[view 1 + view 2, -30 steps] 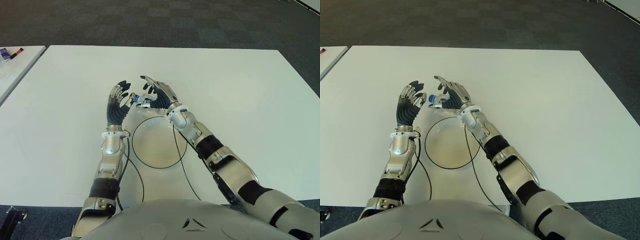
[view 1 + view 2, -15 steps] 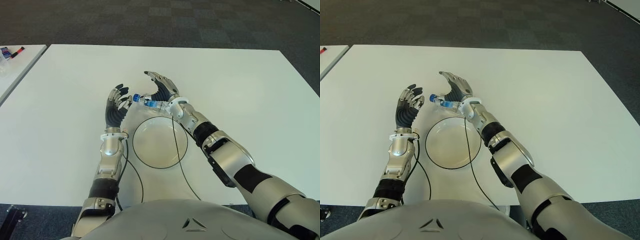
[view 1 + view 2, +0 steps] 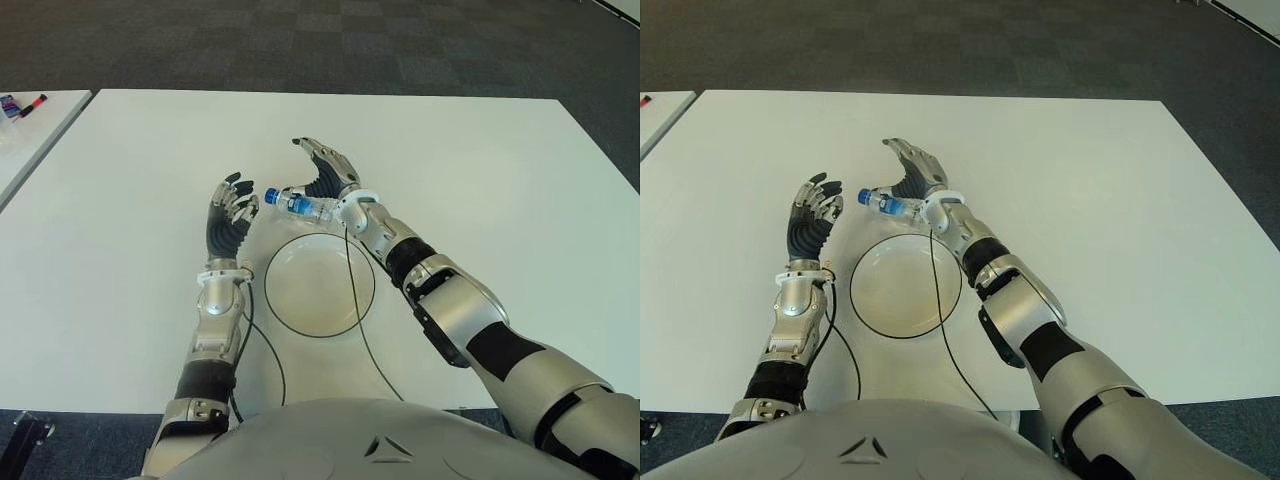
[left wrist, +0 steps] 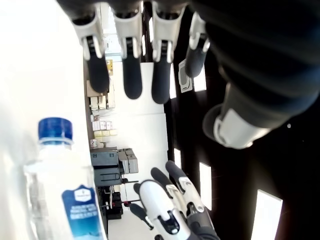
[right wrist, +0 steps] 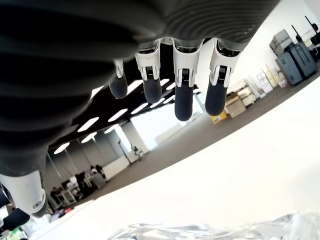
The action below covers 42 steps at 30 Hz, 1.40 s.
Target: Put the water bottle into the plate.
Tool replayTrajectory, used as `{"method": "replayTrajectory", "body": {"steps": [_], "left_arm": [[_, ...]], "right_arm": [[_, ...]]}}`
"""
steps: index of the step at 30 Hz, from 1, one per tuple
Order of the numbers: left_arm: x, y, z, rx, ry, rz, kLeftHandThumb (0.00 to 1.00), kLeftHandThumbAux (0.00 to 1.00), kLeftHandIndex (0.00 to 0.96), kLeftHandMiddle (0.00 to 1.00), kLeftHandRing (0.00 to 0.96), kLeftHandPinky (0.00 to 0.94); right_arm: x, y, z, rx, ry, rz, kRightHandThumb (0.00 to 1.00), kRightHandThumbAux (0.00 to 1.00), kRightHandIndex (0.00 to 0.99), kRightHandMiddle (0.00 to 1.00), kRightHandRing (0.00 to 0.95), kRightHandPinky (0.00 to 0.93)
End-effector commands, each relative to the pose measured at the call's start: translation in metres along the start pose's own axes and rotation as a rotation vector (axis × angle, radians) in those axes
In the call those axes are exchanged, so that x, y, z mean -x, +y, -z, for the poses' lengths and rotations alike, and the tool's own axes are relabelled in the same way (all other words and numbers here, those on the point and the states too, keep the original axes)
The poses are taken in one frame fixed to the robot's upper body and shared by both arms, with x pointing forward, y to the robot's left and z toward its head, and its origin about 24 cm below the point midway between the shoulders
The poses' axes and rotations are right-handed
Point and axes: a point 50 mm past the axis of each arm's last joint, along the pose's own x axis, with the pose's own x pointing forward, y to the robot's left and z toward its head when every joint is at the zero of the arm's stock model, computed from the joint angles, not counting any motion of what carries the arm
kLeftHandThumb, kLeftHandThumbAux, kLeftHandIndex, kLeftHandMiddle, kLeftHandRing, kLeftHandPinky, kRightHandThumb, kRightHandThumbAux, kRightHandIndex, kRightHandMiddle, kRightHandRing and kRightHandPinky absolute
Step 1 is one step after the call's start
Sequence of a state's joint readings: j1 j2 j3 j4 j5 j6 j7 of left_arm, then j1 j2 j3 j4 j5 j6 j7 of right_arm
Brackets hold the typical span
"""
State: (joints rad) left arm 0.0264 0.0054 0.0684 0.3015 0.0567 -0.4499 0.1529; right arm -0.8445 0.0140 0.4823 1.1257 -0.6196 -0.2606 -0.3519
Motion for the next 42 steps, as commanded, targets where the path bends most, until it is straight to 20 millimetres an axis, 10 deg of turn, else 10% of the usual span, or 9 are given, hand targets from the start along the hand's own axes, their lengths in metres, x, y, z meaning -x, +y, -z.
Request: {"method": "replayTrajectory", "body": {"steps": [1, 42], "left_arm": [[0.012, 0.017, 0.010, -0.016, 0.049, -0.034, 0.474, 0.680, 0.174, 0.281, 0.274, 0.303], [0.019, 0.048, 0.031, -0.199, 0.106, -0.127, 0.544, 0.617, 0.126, 0.206, 0.226, 0.275]], "right_arm": [[0.000, -0.002, 0.005, -0.006, 0.025, -0.008, 0.434, 0.582, 0.000, 0.075, 0.141, 0.218], [0.005, -0.002, 0.017, -0.026, 0.047, -0.017, 0.398, 0.593, 0.000, 0.056, 0.101, 0.182]]}}
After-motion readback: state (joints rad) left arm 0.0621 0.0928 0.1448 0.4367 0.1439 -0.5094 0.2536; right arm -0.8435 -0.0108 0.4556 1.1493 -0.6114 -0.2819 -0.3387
